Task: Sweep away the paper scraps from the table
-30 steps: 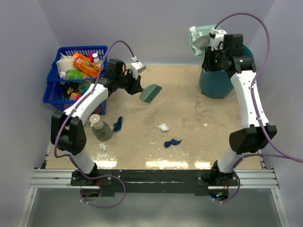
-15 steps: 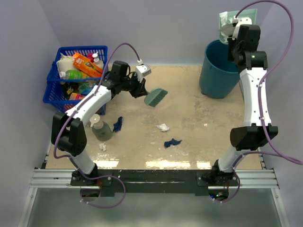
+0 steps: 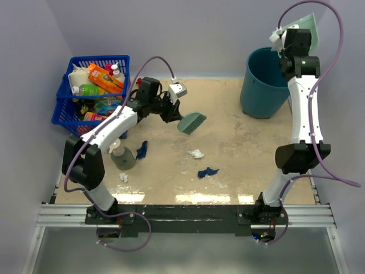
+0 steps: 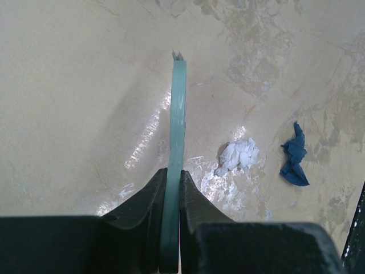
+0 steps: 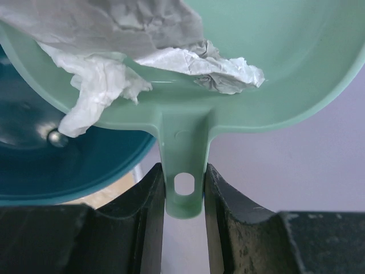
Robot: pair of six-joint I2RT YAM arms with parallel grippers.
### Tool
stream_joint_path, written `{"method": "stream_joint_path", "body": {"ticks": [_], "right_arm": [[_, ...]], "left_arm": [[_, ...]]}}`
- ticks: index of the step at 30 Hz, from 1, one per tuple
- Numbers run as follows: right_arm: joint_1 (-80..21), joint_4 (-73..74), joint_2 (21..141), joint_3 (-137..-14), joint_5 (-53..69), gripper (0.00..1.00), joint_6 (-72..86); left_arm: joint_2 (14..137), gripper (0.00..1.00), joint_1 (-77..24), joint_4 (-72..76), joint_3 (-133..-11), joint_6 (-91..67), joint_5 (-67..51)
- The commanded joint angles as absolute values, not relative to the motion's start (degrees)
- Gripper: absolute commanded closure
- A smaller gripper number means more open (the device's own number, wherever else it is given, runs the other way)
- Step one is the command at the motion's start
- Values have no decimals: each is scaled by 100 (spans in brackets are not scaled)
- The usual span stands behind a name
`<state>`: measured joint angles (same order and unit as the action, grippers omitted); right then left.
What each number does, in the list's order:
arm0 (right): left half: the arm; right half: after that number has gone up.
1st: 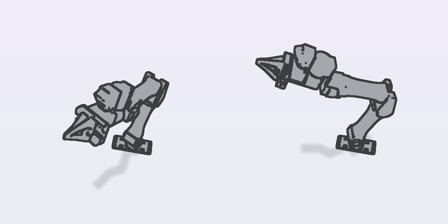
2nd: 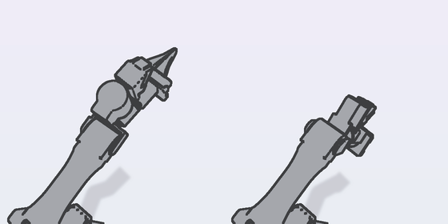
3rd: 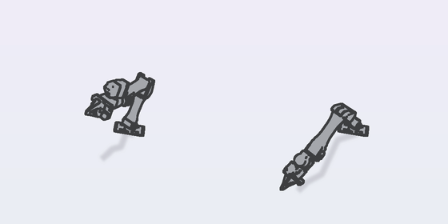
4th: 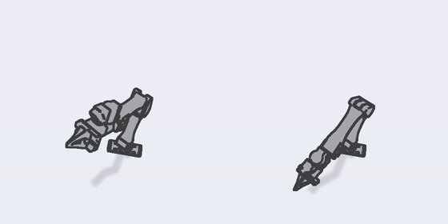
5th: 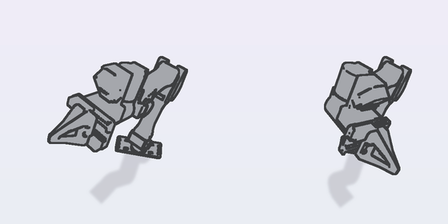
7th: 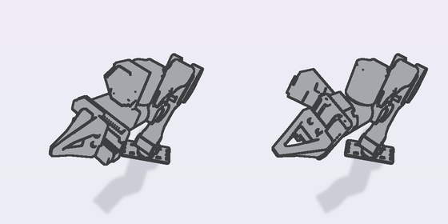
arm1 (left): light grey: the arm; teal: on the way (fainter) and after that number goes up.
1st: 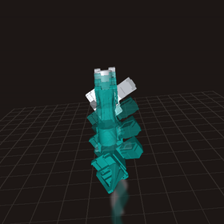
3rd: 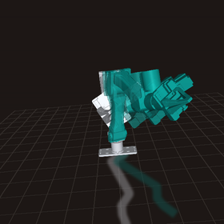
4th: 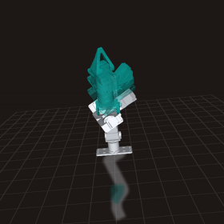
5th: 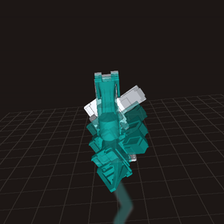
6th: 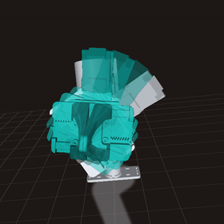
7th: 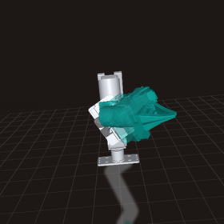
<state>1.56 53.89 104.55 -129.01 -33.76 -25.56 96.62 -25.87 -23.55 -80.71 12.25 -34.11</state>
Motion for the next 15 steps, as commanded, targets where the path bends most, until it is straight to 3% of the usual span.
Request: {"method": "stream_joint_path", "body": {"ticks": [1, 7, 12, 15], "right_arm": [[167, 5529, 10512, -12815, -4506, 100, -3706], [167, 4730, 10161, -11955, -5167, 100, -4952], [149, 806, 9117, -9329, -6056, 100, -7897], [158, 761, 9174, -9218, -6038, 100, -8123]], "left_arm": [[9343, 100, -2680, -2100, -8068, 1336, -3559], [9325, 100, -2847, -2109, -8112, 1362, -3551], [9220, 100, -3050, -2329, -8104, 1836, -3252], [9220, 100, -3067, -2373, -8156, 1854, -3225]]}}
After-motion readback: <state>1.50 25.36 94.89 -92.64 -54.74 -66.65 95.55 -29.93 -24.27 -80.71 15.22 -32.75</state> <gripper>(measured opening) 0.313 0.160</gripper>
